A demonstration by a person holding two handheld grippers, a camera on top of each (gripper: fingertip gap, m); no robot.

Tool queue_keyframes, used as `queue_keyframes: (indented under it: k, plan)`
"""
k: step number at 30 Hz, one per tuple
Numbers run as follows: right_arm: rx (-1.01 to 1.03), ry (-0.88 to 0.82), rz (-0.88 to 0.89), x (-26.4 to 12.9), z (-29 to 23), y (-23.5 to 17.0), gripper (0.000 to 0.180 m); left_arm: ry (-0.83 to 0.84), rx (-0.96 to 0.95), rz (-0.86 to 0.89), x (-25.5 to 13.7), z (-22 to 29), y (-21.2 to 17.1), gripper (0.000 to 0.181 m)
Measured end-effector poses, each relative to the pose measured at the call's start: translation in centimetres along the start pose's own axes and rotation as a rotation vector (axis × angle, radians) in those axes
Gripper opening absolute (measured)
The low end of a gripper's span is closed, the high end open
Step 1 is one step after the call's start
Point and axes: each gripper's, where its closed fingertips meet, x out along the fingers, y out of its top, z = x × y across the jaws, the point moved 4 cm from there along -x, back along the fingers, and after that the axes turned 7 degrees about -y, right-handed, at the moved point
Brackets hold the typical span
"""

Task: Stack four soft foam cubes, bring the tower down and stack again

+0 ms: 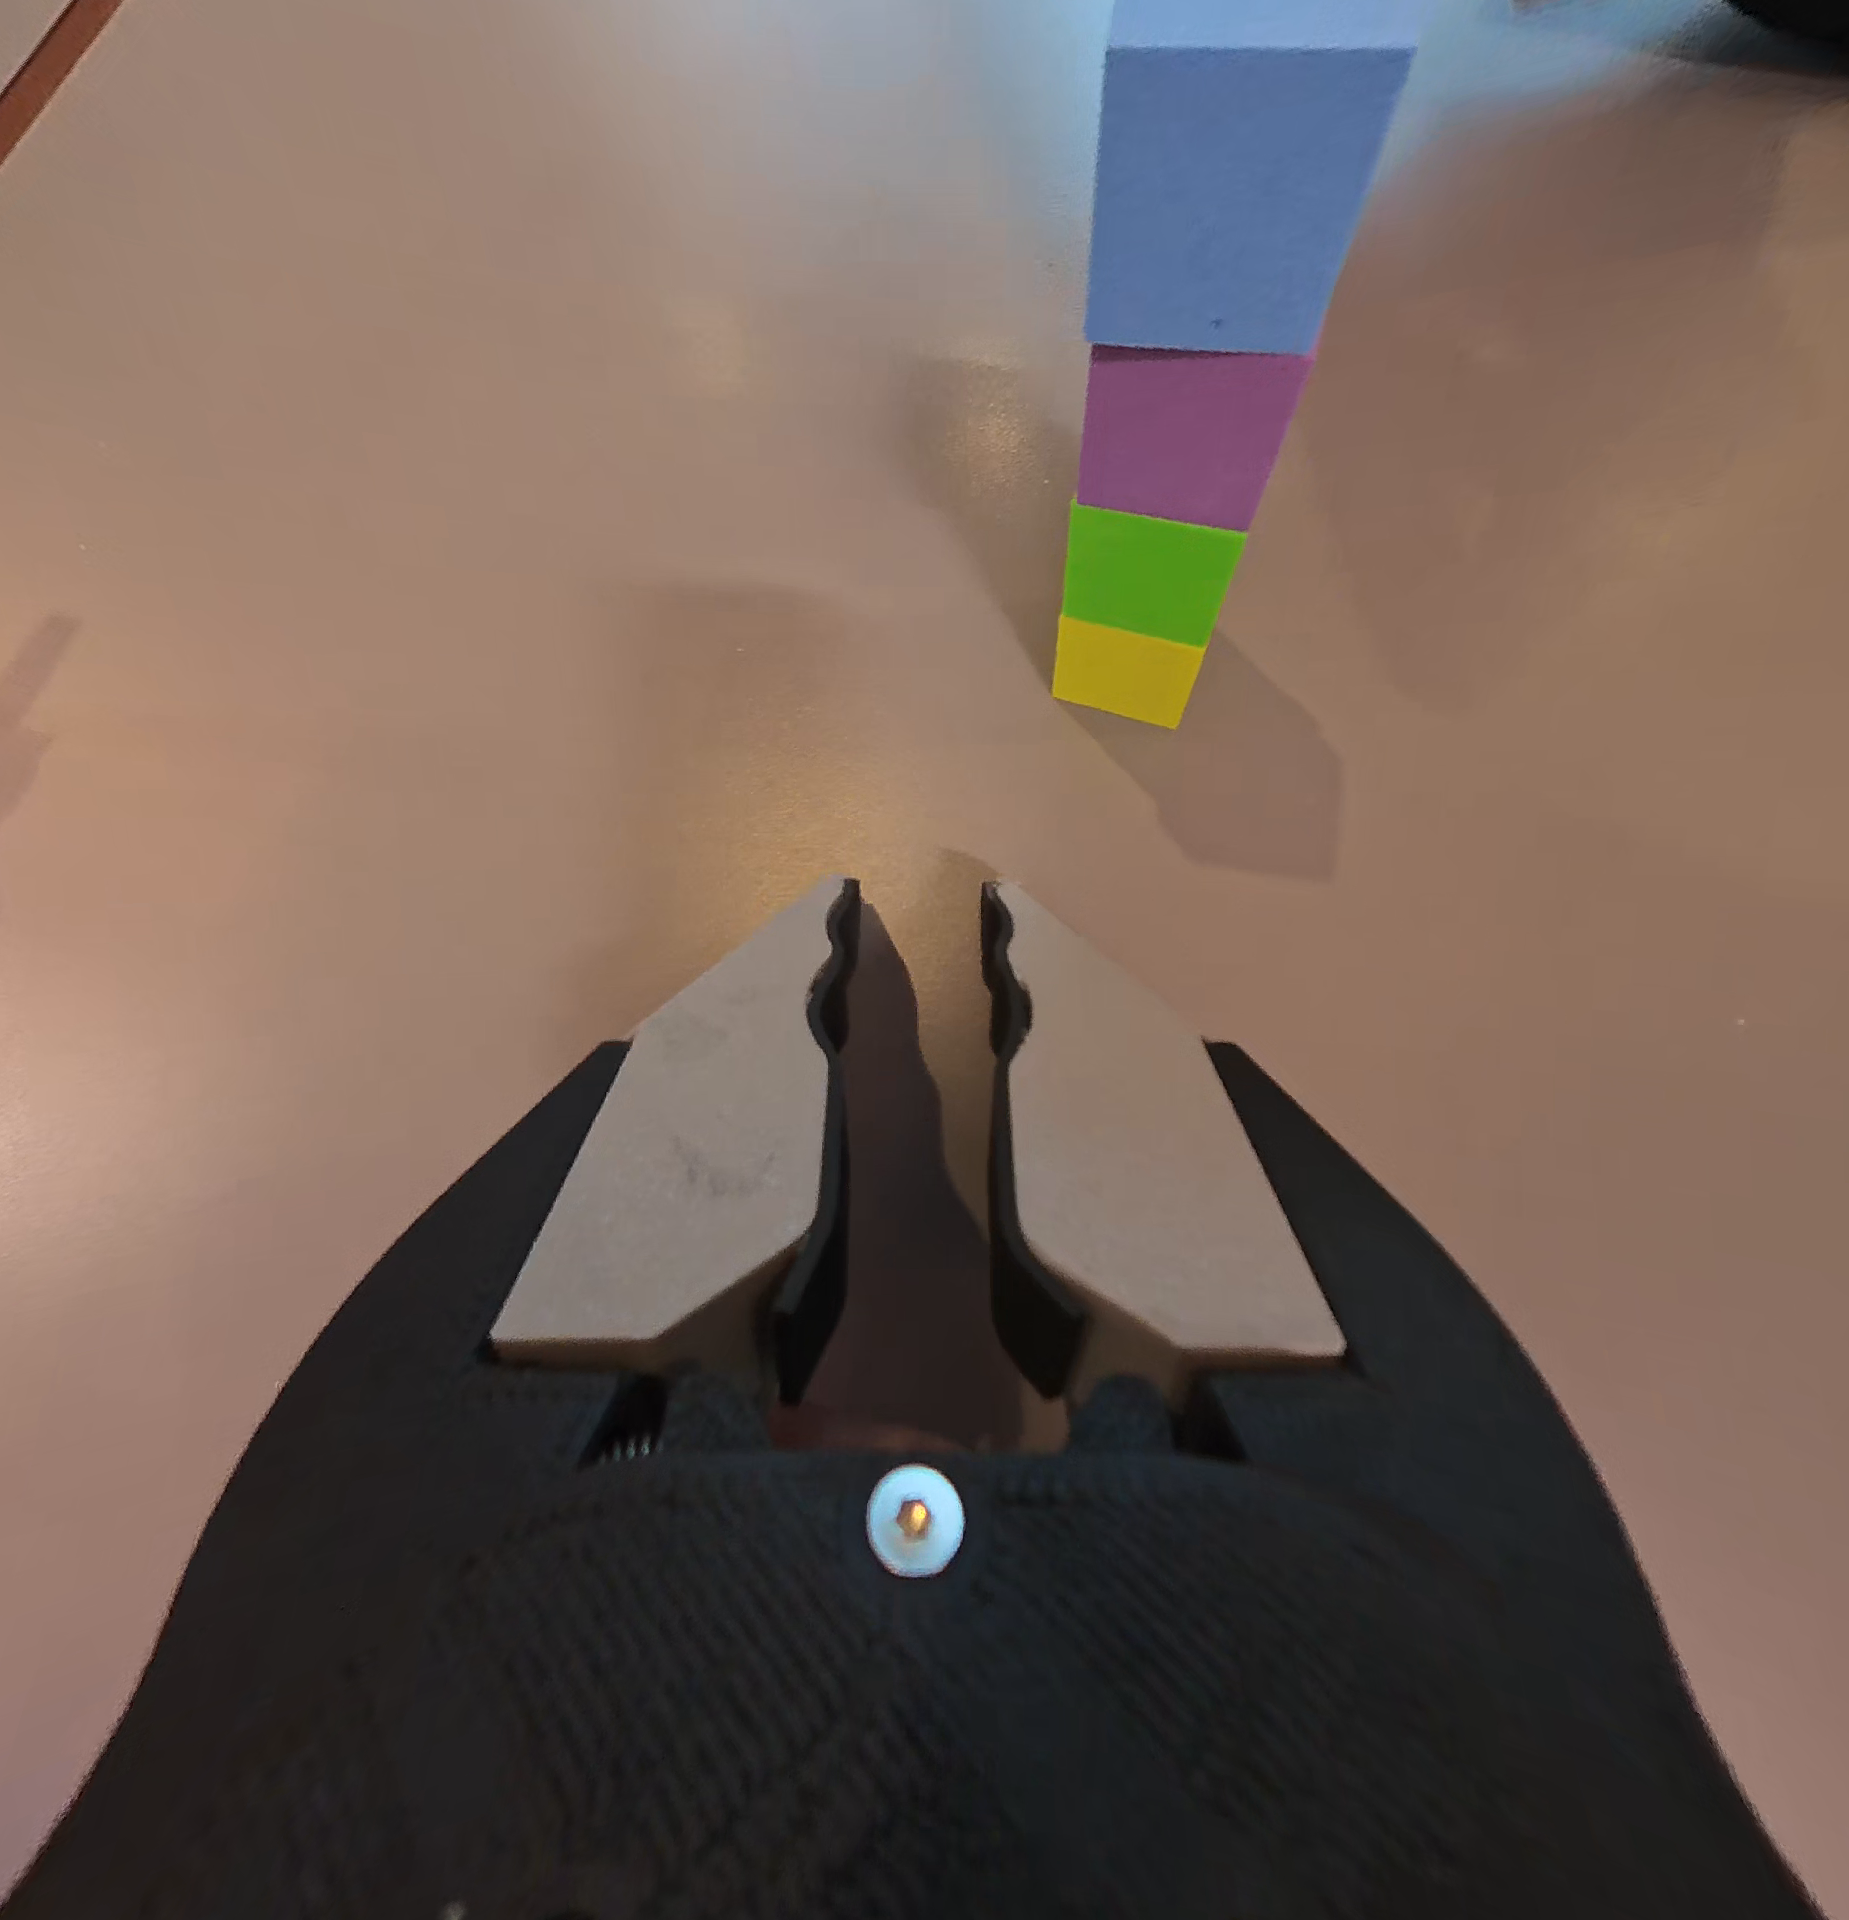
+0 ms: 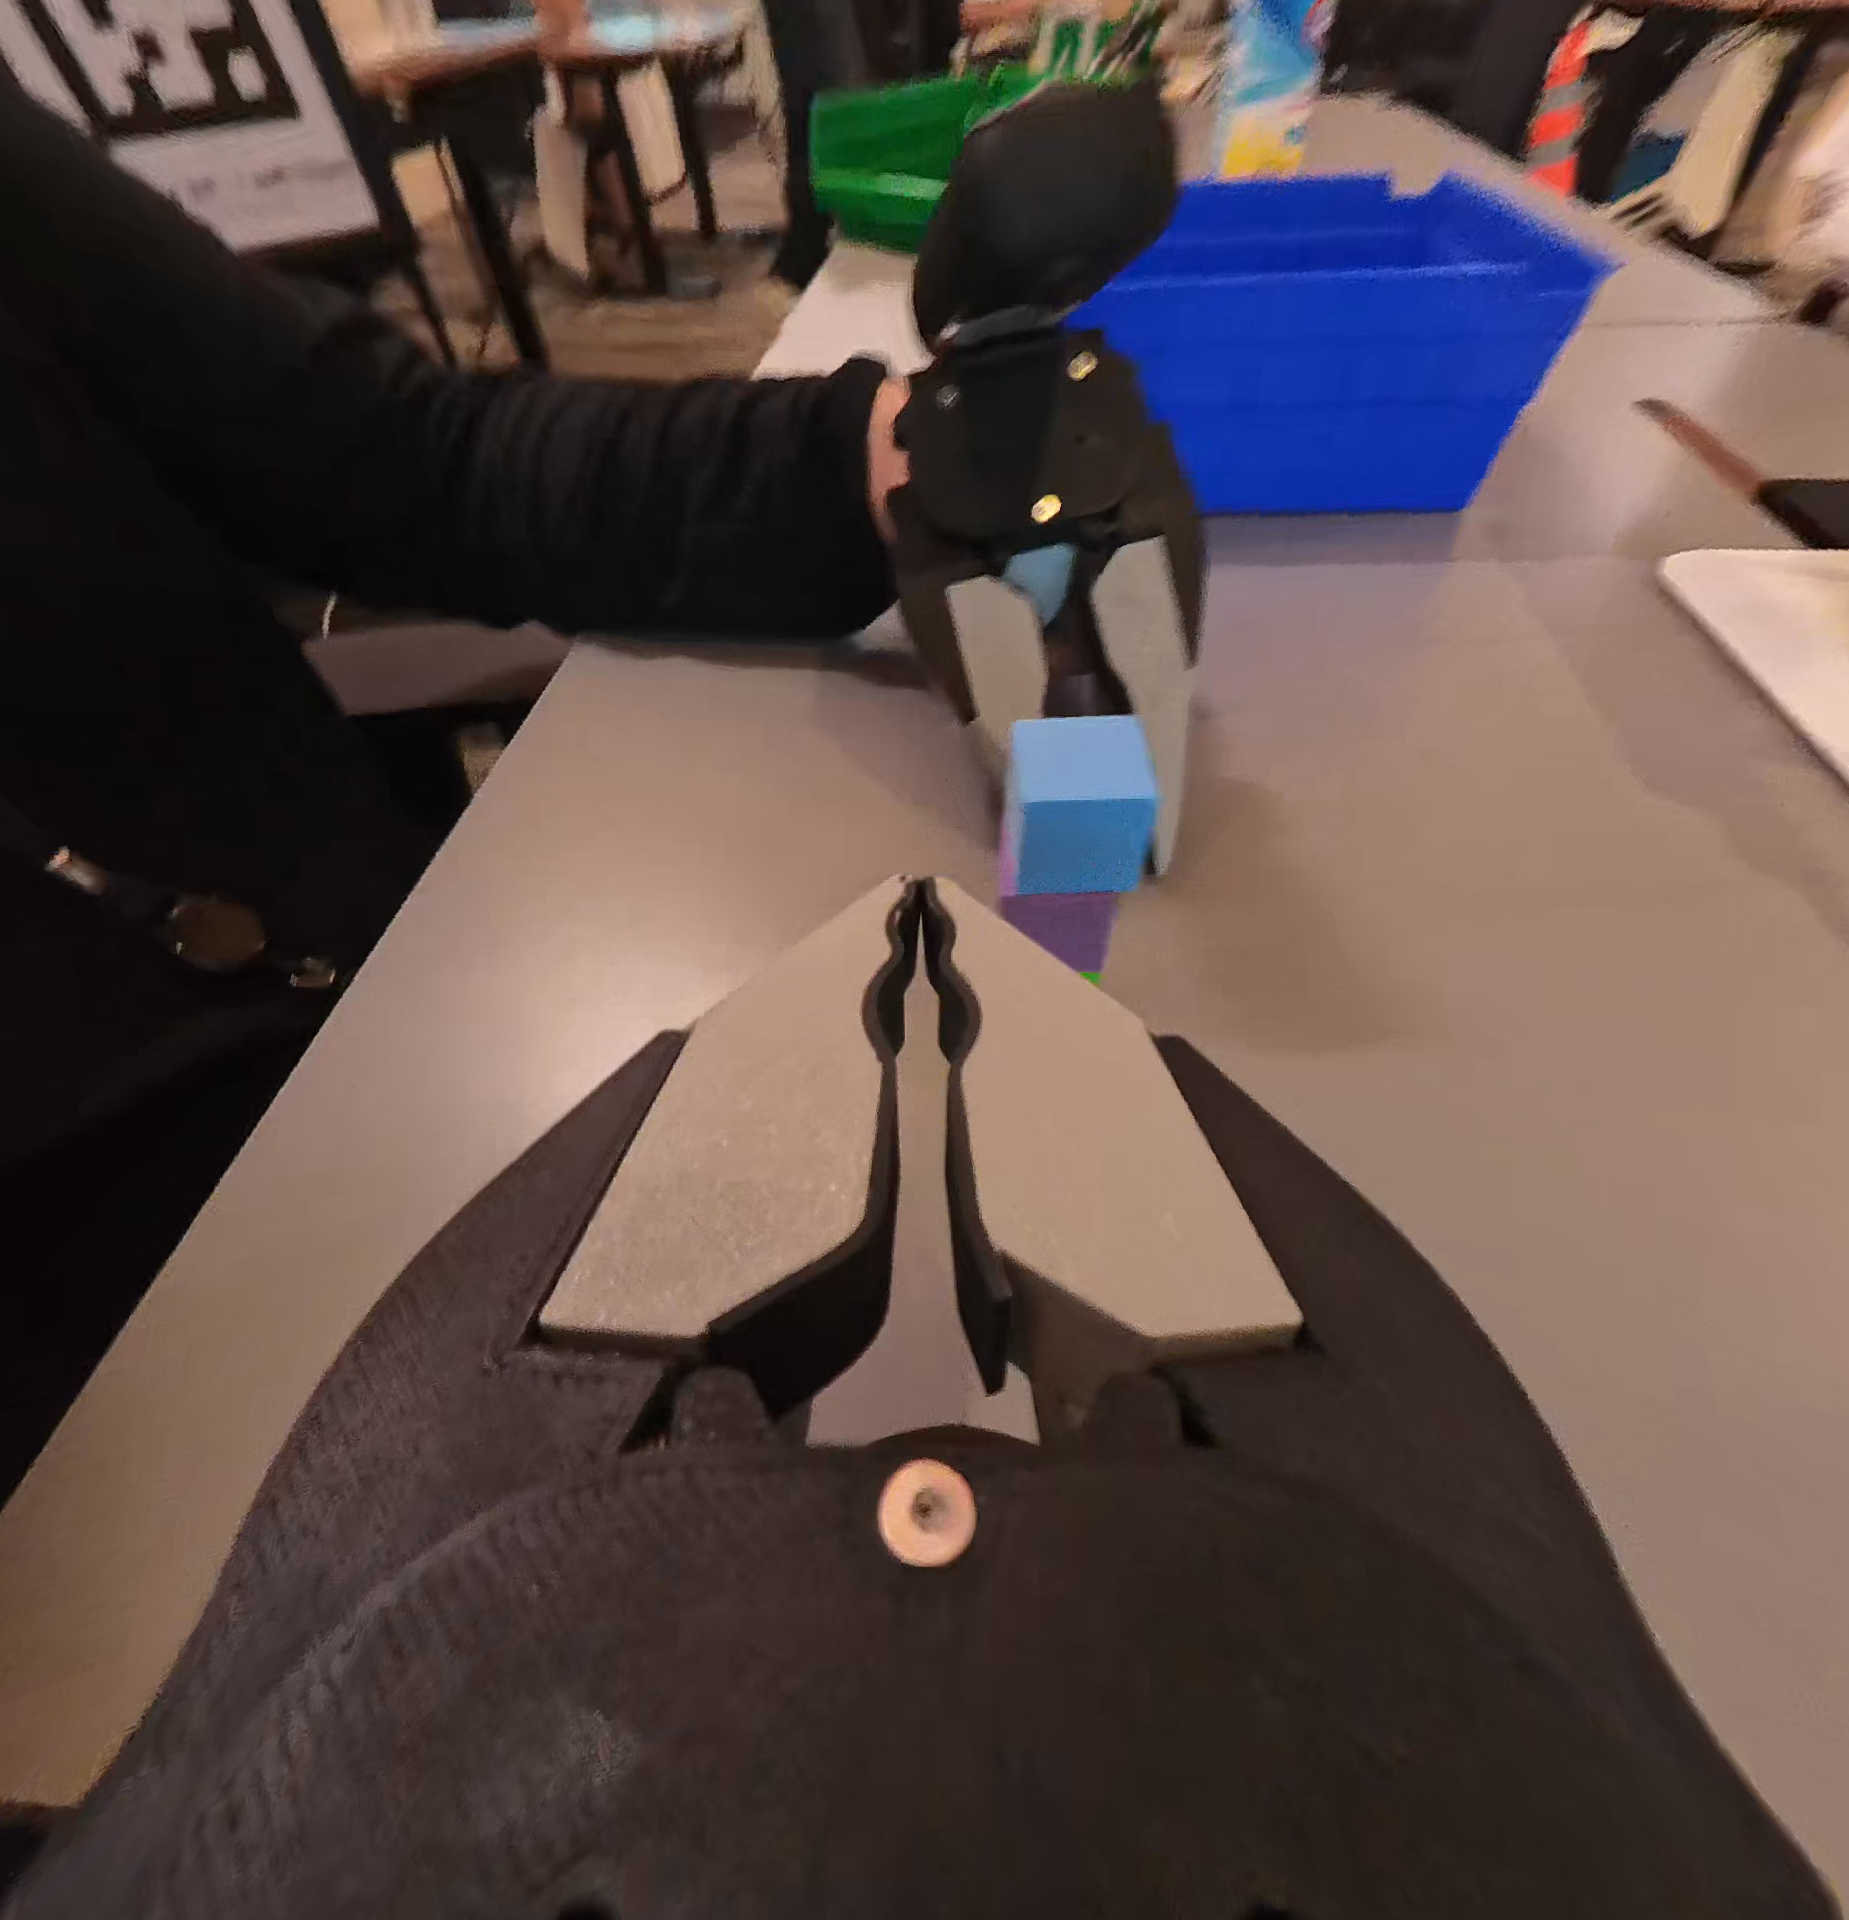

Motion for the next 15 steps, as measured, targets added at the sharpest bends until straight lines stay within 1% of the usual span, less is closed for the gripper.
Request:
queue_keyframes:
  k: [3,6,7,10,11,13,15]
  plan:
    - [-0.059,0.060,-0.107,1.9,-1.8,-0.9,0.000,-0.004,-0.010,0.000,0.0,0.0,0.0,0.021]
    - [-0.112,0.051,-0.217,3.6,-2.3,-2.3,0.000,-0.009,-0.019,0.001,0.0,0.0,0.0,0.021]
    - [-0.123,0.025,-0.248,4.2,-2.1,-2.8,0.000,-0.010,-0.020,0.001,0.0,0.0,0.0,0.021]
    - [-0.141,-0.102,-0.314,5.4,-0.5,-3.8,0.000,-0.009,-0.019,0.001,0.0,0.0,0.0,0.021]
    - [-0.147,-0.190,-0.322,5.6,0.6,-3.8,0.000,-0.009,-0.018,0.001,0.0,0.0,0.0,0.021]
    - [-0.142,-0.368,-0.292,5.5,3.0,-3.2,0.000,-0.010,-0.020,0.001,0.0,0.0,0.0,0.021]
    - [-0.120,-0.446,-0.230,5.0,4.1,-2.4,0.003,-0.011,-0.023,0.001,0.0,0.0,0.0,0.020]
